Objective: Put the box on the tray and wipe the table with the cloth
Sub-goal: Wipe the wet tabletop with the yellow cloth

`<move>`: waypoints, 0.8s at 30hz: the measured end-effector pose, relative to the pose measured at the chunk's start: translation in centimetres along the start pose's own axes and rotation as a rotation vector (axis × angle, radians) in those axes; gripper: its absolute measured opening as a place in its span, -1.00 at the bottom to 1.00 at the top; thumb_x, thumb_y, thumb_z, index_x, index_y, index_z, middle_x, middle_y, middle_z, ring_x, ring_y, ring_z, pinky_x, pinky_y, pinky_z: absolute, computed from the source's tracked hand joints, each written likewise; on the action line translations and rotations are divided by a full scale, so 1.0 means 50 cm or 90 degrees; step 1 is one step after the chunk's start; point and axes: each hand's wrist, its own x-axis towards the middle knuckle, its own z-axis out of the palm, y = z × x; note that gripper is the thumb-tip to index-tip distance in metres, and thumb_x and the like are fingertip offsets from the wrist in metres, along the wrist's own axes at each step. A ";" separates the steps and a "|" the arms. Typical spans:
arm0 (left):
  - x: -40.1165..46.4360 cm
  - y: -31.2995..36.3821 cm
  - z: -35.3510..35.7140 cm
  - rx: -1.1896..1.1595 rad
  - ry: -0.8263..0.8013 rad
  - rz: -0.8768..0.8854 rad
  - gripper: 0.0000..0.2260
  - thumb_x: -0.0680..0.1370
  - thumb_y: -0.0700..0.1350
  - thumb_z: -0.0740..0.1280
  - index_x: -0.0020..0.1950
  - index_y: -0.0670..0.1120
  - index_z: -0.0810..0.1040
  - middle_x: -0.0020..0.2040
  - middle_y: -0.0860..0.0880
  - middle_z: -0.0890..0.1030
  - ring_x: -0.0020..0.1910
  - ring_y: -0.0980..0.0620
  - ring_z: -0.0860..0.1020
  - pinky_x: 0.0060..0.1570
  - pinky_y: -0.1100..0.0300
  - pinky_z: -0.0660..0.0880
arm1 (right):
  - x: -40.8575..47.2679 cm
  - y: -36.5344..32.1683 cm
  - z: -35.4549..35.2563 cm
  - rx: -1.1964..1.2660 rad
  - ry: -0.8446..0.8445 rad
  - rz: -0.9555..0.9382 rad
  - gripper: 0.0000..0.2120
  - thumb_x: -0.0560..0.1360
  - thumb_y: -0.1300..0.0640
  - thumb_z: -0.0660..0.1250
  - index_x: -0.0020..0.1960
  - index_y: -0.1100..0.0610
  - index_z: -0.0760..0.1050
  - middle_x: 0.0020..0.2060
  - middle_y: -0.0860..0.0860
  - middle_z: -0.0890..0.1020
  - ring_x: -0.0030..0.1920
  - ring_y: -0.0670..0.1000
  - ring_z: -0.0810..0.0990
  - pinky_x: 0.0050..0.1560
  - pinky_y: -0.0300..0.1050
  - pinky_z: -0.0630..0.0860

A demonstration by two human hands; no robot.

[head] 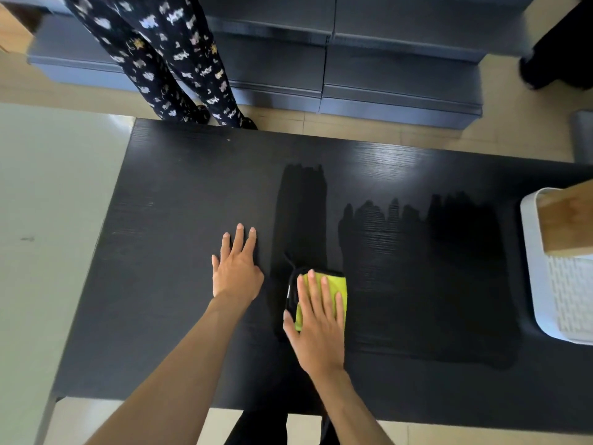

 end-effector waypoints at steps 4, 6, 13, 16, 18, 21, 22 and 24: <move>0.017 0.005 0.012 0.033 0.004 -0.006 -0.23 0.53 -0.29 0.24 0.67 0.01 -0.02 0.69 0.05 -0.07 0.64 -0.17 -0.10 0.49 -0.38 0.19 | 0.170 0.037 -0.031 -0.002 0.035 0.047 -0.29 0.65 -0.23 0.04 0.69 -0.01 -0.09 0.69 -0.02 -0.04 0.68 0.07 -0.04 0.64 0.21 0.01; 0.021 -0.002 0.017 0.035 0.009 -0.004 -0.22 0.51 -0.33 0.24 0.66 0.02 -0.01 0.69 0.05 -0.06 0.64 -0.16 -0.09 0.47 -0.38 0.22 | 0.255 0.056 -0.050 -0.013 0.040 0.032 -0.30 0.64 -0.22 0.02 0.69 -0.01 -0.08 0.69 -0.02 -0.04 0.68 0.06 -0.05 0.64 0.21 -0.01; 0.024 -0.004 0.023 0.037 0.023 -0.008 -0.19 0.49 -0.38 0.25 0.66 0.03 0.02 0.68 0.06 -0.03 0.64 -0.15 -0.07 0.46 -0.39 0.24 | 0.499 0.089 -0.124 -0.023 0.008 -0.027 -0.33 0.68 -0.21 -0.09 0.68 -0.03 -0.25 0.68 -0.03 -0.20 0.67 0.04 -0.23 0.65 0.16 -0.18; 0.023 -0.001 0.026 0.041 0.017 -0.005 -0.19 0.50 -0.36 0.26 0.66 0.03 0.01 0.68 0.06 -0.05 0.64 -0.16 -0.08 0.46 -0.38 0.24 | 0.539 0.100 -0.133 -0.030 0.008 -0.029 -0.34 0.68 -0.19 -0.08 0.68 -0.03 -0.24 0.68 -0.02 -0.20 0.67 0.06 -0.23 0.65 0.17 -0.18; 0.020 -0.001 0.019 0.049 0.007 -0.009 -0.20 0.50 -0.36 0.24 0.66 0.04 0.00 0.68 0.06 -0.06 0.64 -0.16 -0.09 0.46 -0.38 0.24 | 0.527 0.097 -0.132 -0.019 0.000 -0.024 -0.34 0.67 -0.16 -0.06 0.68 -0.04 -0.24 0.68 -0.03 -0.20 0.67 0.06 -0.22 0.65 0.18 -0.19; 0.018 0.000 0.012 0.051 -0.002 -0.002 -0.19 0.50 -0.36 0.24 0.66 0.04 -0.01 0.68 0.05 -0.06 0.64 -0.18 -0.09 0.46 -0.40 0.22 | 0.463 0.090 -0.119 -0.006 0.004 -0.020 -0.34 0.65 -0.12 -0.06 0.68 -0.06 -0.24 0.68 -0.04 -0.19 0.67 0.06 -0.22 0.64 0.21 -0.20; 0.017 0.002 0.010 0.046 -0.001 -0.001 -0.20 0.50 -0.36 0.24 0.66 0.03 0.00 0.68 0.04 -0.05 0.64 -0.18 -0.09 0.46 -0.41 0.21 | 0.435 0.090 -0.112 0.000 0.006 -0.020 -0.33 0.63 -0.12 -0.09 0.68 -0.06 -0.23 0.68 -0.03 -0.18 0.67 0.07 -0.20 0.64 0.21 -0.19; 0.014 0.006 0.003 0.031 -0.005 -0.006 -0.22 0.50 -0.36 0.24 0.65 0.03 0.04 0.68 0.04 -0.01 0.64 -0.19 -0.07 0.45 -0.43 0.21 | 0.367 0.089 -0.097 0.010 -0.001 -0.019 -0.31 0.58 -0.13 -0.13 0.69 -0.05 -0.20 0.69 -0.03 -0.14 0.68 0.07 -0.18 0.64 0.23 -0.16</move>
